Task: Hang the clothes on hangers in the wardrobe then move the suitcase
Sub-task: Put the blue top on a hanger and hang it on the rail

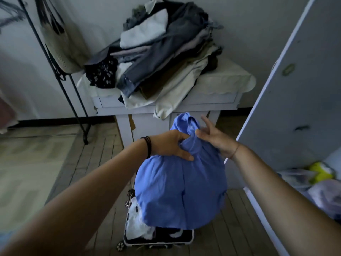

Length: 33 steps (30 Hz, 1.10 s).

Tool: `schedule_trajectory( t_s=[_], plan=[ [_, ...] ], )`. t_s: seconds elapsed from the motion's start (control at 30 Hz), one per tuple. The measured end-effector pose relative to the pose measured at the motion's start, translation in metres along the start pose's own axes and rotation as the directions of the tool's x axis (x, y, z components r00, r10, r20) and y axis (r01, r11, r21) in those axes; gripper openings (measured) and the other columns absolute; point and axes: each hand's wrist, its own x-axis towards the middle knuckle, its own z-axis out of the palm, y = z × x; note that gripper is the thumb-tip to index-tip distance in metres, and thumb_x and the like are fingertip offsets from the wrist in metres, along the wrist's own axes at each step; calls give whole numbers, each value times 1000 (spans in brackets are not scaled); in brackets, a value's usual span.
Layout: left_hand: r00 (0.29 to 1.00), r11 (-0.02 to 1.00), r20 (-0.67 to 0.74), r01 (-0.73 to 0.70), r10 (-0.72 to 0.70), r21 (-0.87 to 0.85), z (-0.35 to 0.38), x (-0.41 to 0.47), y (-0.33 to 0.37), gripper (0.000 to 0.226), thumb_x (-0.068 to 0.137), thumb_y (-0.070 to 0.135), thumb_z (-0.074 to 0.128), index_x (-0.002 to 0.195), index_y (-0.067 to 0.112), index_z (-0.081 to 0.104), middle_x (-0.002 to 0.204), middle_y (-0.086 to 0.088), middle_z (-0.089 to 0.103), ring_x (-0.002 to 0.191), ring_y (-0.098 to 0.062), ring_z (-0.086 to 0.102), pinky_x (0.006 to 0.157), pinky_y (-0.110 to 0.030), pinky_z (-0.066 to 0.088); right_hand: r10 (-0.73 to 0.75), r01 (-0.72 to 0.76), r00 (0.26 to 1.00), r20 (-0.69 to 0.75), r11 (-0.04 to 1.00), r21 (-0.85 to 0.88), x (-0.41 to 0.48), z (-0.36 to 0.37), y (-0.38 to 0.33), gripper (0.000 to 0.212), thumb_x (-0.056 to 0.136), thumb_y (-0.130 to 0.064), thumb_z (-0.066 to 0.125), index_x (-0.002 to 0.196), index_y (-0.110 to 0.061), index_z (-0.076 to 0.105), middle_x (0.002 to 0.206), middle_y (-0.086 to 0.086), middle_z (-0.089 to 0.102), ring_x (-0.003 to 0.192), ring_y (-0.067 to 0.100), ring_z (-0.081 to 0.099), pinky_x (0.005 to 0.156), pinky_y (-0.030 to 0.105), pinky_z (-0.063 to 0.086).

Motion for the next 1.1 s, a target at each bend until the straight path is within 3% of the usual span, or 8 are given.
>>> schedule_trajectory(
  t_s=[0.1,0.2,0.33,0.47,0.63,0.9,1.0,1.1],
  plan=[
    [999,997,39,-27,24,73,-4,-13,12,19,75,36,77,88,29,65,97,5,70,89,-8,63,82,-19,48,-16,-10,991,136,982,187,-16,9,-14,94,56,-56,80,134,-19,43,116,-7,65,106,10,62,85,20,51],
    [997,992,62,-43,36,116,-4,-20,13,30,75,35,77,99,23,65,99,6,69,92,-11,63,83,-21,50,-31,-7,976,215,985,172,-34,18,-21,62,64,-37,80,117,-13,58,106,0,72,100,15,67,80,23,53],
    [1000,984,28,4,-10,181,-4,-25,9,52,74,39,78,119,24,57,102,14,61,97,-10,59,80,-16,45,-75,75,997,-19,997,0,-46,25,-26,11,82,-8,67,92,-10,66,85,-1,74,80,9,68,72,21,54],
    [994,1000,-109,13,-13,1,1,-30,-7,101,68,41,81,144,36,15,141,6,40,129,-10,38,105,-27,34,-139,180,954,-265,974,137,-52,32,-33,10,88,-13,62,91,-5,67,94,15,69,87,19,67,87,34,51],
    [992,996,-125,0,11,87,13,-30,-27,77,74,42,77,140,30,40,154,4,15,142,-13,19,114,-29,22,-128,284,873,-470,918,277,-57,26,-47,9,90,-13,59,86,-8,65,77,3,72,73,13,69,71,23,56],
    [926,986,-341,-158,165,49,9,1,-14,30,73,26,80,97,11,69,92,-2,64,84,-19,60,78,-30,48,-121,290,736,-666,945,148,-74,-5,-39,15,87,-20,65,83,-6,65,73,5,68,68,12,66,67,26,53],
    [890,975,-399,-213,220,62,4,20,4,34,72,20,81,101,10,70,95,7,63,88,-9,58,76,-12,42,-118,228,682,-722,972,57,-91,-27,-29,13,84,-22,70,79,-10,67,82,10,67,78,21,64,72,32,52],
    [892,963,-364,-236,268,131,4,44,23,34,73,18,80,103,8,69,106,0,66,96,-16,60,85,-23,46,-110,163,637,-763,987,-6,-109,-50,-25,11,82,-22,72,77,-13,68,77,7,67,72,18,63,60,22,52]
  ],
)
